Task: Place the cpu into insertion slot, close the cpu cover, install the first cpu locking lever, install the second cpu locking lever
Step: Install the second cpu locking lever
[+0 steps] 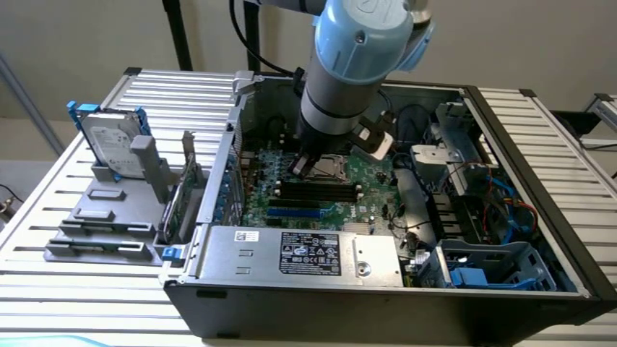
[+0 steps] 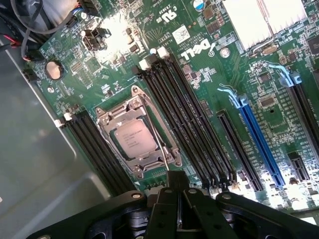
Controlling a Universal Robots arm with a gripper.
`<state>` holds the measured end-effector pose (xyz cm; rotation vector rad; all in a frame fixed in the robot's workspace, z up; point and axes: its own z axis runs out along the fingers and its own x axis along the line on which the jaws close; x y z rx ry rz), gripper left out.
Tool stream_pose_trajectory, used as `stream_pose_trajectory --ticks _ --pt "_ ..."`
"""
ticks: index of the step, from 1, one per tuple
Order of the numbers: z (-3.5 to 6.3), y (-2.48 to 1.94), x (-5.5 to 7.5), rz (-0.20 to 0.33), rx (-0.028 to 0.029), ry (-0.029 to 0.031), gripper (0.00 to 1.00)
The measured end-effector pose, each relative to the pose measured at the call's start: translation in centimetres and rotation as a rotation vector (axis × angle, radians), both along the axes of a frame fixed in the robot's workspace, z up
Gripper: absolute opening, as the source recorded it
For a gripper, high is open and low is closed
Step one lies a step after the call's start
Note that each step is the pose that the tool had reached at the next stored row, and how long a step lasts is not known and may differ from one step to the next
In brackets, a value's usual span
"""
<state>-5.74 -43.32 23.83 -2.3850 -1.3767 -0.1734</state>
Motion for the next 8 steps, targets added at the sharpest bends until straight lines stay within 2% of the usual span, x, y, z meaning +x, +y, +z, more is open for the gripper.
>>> stream_pose_trajectory --ticks 3,8 --pt "-0.31 0.21 0.0 0.000 0.0040 -0.0001 0.11" --pt "-1.19 0.28 -0.1 0.000 0.0044 0.0000 0.11"
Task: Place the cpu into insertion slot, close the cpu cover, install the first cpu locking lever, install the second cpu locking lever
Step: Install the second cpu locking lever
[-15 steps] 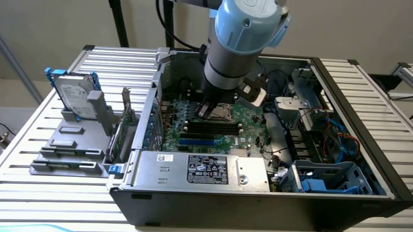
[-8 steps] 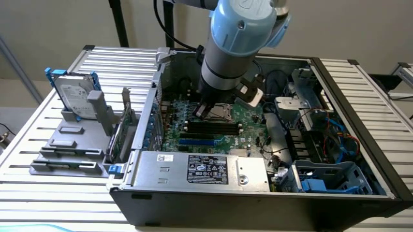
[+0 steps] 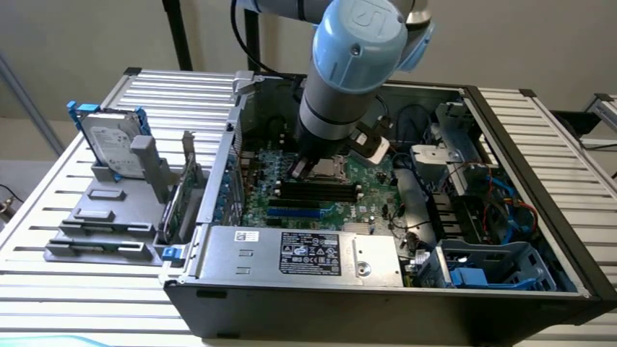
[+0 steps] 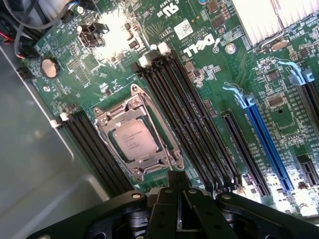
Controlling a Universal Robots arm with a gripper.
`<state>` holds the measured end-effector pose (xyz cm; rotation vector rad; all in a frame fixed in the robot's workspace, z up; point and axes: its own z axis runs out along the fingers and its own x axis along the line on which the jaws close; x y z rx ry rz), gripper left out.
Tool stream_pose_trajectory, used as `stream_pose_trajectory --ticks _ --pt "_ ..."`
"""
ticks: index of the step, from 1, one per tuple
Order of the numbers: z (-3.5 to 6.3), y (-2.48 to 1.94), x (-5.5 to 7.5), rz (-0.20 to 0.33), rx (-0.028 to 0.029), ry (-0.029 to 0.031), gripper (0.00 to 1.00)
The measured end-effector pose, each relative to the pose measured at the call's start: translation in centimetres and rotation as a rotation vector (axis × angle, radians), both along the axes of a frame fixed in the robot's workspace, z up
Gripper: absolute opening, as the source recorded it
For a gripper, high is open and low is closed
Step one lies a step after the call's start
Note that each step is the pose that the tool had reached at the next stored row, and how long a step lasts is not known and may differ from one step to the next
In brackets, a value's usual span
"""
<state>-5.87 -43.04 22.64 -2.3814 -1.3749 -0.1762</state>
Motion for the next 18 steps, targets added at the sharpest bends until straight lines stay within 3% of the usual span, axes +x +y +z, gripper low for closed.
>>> stream_pose_trajectory --ticks 5,12,18 --pt "-0.88 0.05 -0.3 0.000 0.0000 -0.0001 0.11" --pt "-1.52 0.48 -0.9 0.000 -0.0003 0.0000 0.11" --pt "-2.00 0.84 -1.0 0.000 -0.0063 -0.0001 0.11"
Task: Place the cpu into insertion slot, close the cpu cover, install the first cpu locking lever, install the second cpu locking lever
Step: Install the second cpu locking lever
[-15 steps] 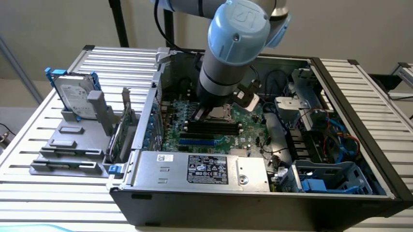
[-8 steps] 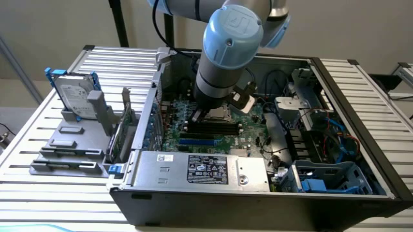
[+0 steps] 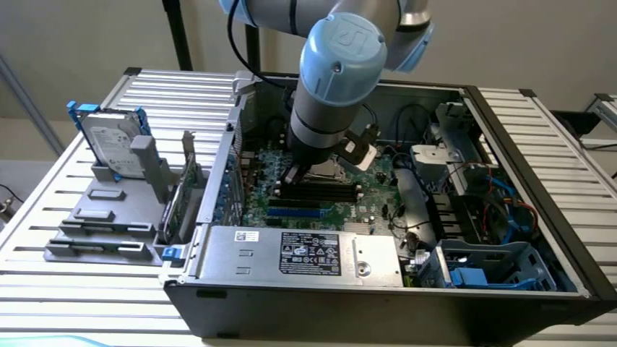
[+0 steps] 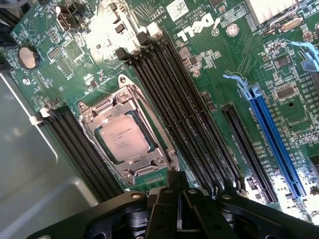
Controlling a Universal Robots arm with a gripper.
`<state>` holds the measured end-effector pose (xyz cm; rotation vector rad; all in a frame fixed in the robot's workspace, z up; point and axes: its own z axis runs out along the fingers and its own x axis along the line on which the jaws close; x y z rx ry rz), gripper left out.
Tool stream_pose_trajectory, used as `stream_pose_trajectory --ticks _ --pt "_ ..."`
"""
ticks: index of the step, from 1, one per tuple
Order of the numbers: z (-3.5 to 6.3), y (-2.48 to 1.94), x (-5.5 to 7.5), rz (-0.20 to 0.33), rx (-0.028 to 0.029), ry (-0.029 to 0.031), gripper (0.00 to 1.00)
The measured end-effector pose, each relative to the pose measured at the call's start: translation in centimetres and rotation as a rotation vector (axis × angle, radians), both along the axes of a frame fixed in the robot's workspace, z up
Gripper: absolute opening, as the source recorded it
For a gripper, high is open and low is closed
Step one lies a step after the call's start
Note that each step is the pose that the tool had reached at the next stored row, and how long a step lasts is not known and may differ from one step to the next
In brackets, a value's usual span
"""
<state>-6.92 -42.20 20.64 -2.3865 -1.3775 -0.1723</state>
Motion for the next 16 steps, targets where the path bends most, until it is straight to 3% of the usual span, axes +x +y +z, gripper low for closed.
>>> stream_pose_trajectory --ticks 4,9,16 --pt "-0.16 0.43 -0.08 0.000 -0.0054 -0.0008 0.11" --pt "-0.34 0.47 -0.08 0.000 -0.0184 -0.0015 0.11" --pt "-0.73 0.47 -0.10 0.000 -0.0232 -0.0016 0.11"
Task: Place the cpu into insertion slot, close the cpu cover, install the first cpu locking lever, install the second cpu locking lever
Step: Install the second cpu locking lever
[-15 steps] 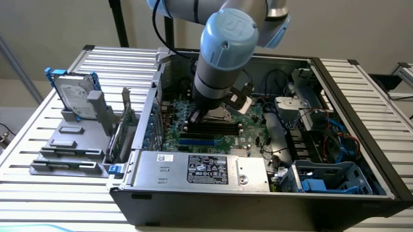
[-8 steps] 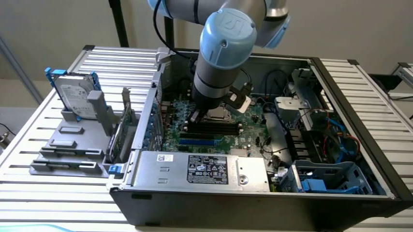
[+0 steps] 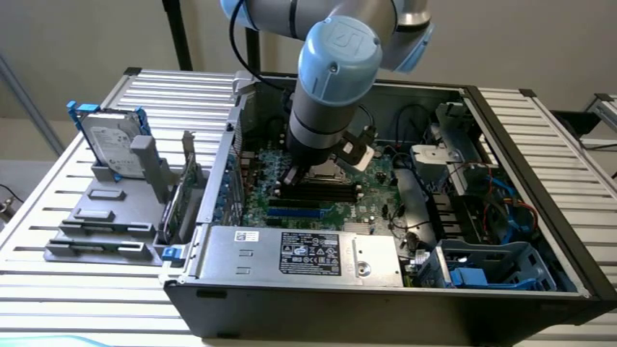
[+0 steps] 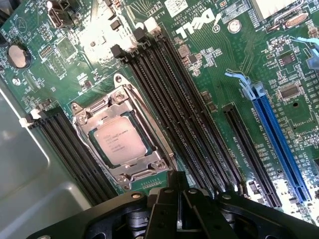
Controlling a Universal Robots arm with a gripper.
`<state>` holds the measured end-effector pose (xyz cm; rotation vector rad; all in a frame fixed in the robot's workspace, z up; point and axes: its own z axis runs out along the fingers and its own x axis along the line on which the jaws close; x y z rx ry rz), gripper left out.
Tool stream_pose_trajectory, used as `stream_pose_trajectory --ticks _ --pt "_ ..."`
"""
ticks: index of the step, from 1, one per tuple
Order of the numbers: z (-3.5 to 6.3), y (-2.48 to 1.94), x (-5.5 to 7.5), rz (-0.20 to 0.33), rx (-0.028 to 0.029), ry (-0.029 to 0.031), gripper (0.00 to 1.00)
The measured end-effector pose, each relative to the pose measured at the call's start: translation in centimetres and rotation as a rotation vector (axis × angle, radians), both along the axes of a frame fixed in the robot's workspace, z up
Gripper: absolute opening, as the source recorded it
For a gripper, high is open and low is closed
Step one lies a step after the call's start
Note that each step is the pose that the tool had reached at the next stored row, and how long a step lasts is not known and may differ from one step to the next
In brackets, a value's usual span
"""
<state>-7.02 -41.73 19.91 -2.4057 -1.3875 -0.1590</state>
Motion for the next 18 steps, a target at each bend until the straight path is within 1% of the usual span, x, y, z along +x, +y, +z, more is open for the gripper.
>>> stream_pose_trajectory --ticks 6,13,15,18 --pt "-0.32 0.09 -0.10 0.000 -0.0021 0.0001 0.11" --pt "-0.55 0.48 -0.23 0.000 -0.0046 0.0000 0.11" --pt "-0.62 0.50 -0.24 0.000 -0.0097 0.0001 0.11" --pt "-0.79 0.51 -0.29 0.000 -0.0203 -0.0009 0.11"
